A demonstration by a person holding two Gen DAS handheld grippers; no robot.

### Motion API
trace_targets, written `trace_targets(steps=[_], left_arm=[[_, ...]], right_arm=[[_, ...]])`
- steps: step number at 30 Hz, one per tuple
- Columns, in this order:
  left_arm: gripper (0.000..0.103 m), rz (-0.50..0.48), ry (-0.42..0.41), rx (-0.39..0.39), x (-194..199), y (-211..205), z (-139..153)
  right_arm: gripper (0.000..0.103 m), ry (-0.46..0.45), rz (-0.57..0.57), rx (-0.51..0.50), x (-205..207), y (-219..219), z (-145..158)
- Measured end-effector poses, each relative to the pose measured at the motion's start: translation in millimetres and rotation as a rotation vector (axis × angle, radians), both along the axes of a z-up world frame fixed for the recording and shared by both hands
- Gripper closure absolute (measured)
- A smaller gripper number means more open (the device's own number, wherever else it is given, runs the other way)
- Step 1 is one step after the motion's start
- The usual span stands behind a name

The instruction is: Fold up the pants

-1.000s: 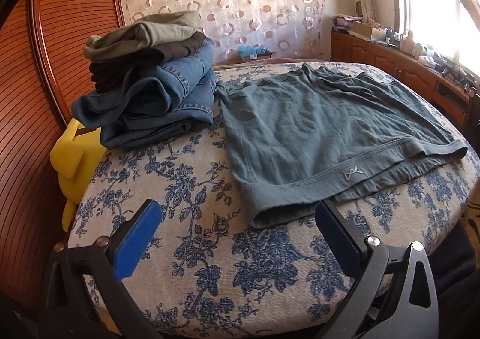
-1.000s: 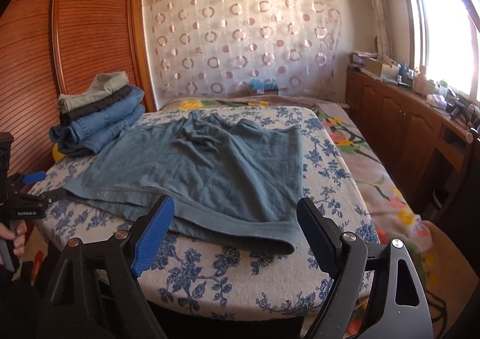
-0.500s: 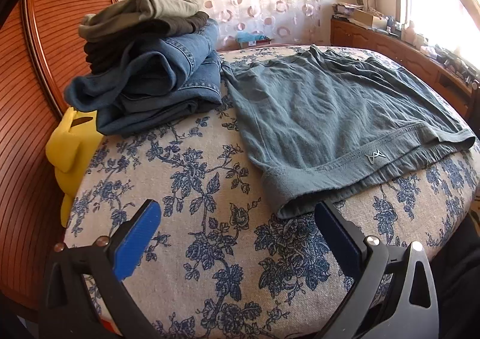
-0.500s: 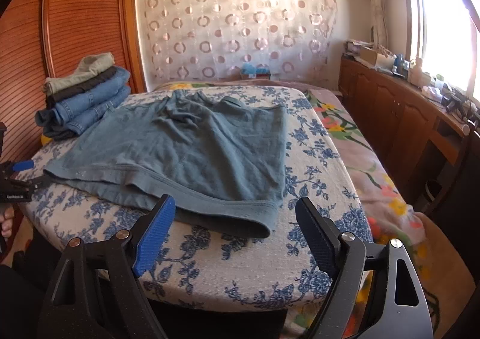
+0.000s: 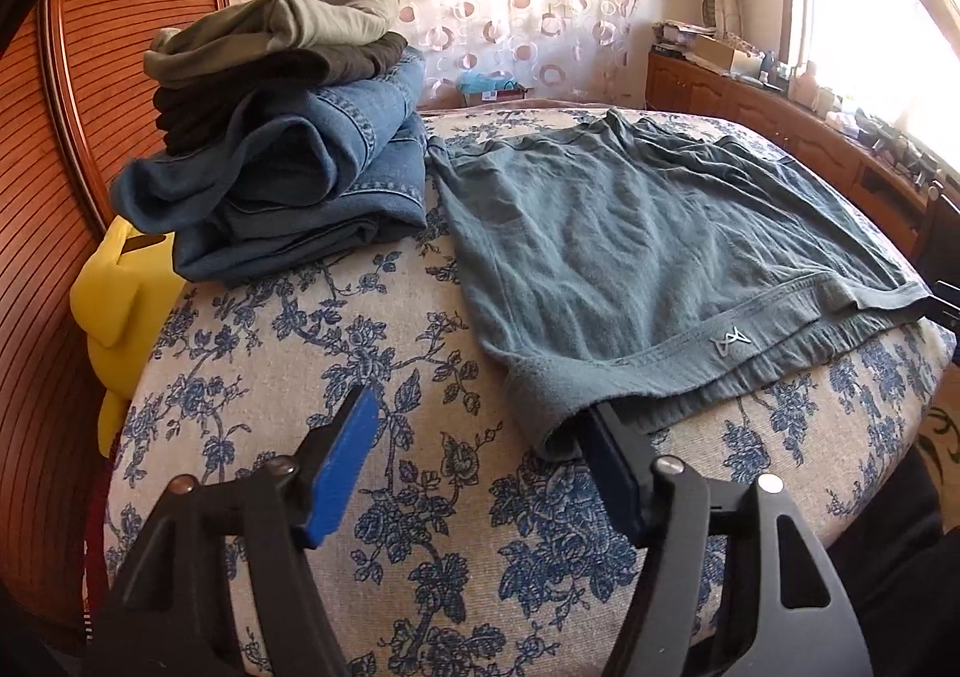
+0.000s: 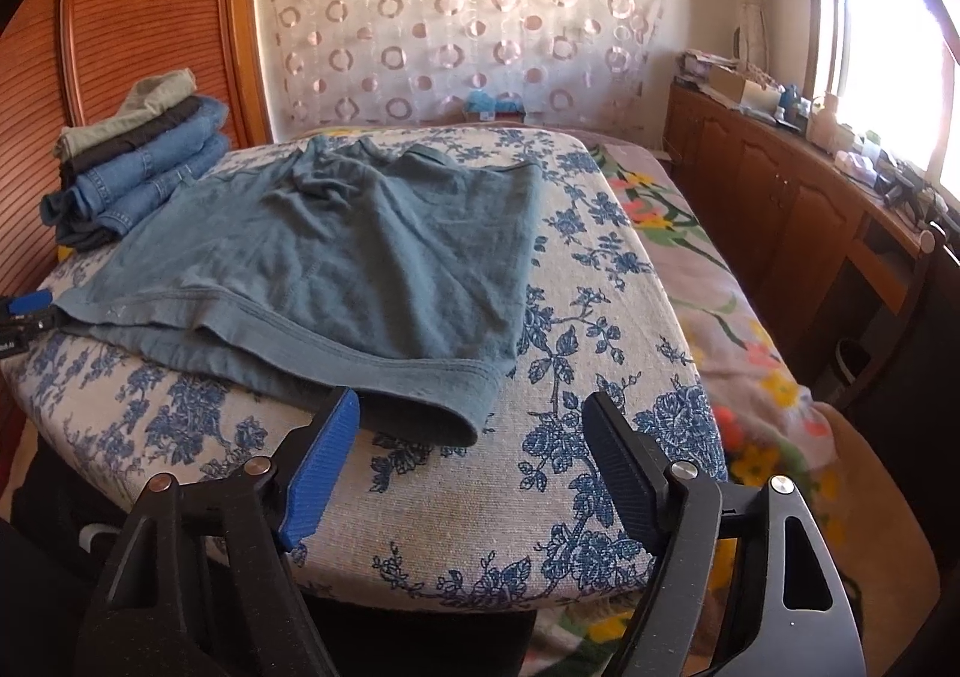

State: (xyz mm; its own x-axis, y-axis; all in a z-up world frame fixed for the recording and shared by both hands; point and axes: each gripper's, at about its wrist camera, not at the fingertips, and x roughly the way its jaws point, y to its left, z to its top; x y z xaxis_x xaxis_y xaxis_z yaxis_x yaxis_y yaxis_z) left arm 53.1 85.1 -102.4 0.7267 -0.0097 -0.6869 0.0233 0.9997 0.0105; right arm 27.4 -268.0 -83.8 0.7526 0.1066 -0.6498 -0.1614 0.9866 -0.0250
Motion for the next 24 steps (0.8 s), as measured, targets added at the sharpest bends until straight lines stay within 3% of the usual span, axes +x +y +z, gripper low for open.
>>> trace_targets(steps=[6,8,11,14,16,21,24], left_arm=[[0.038,0.002,-0.004,-0.001,1,-2,0],[0.043,0.000,-0.002,-0.001,2,-2,0],[0.047,-0.001,-0.004,-0.002,3,-2,1],[0.054,-0.001,-0.013,-0.014,3,-1,3],[0.062,-0.006,-0.022,-0.024,2,-1,5],[0.077,-0.022,-0.030,-0.055,0,1,7],[0.090,-0.031,-0.036,-0.069,0,1,7]], right_arm=[[0.027,0.030,-0.024,-0.022,5,-4,-8],[0.029,0.037,-0.031,-0.030,6,-6,-10],[0.038,0.038,-0.037,-0.041,8,-7,-10],[0.053,0.031,-0.035,-0.042,11,-6,-10],[0.070,0.022,-0.024,-0.036,9,-5,-9],[0.092,0.010,0.012,-0.028,6,-2,-7],[0.097,0.011,0.025,-0.017,6,-3,-7]])
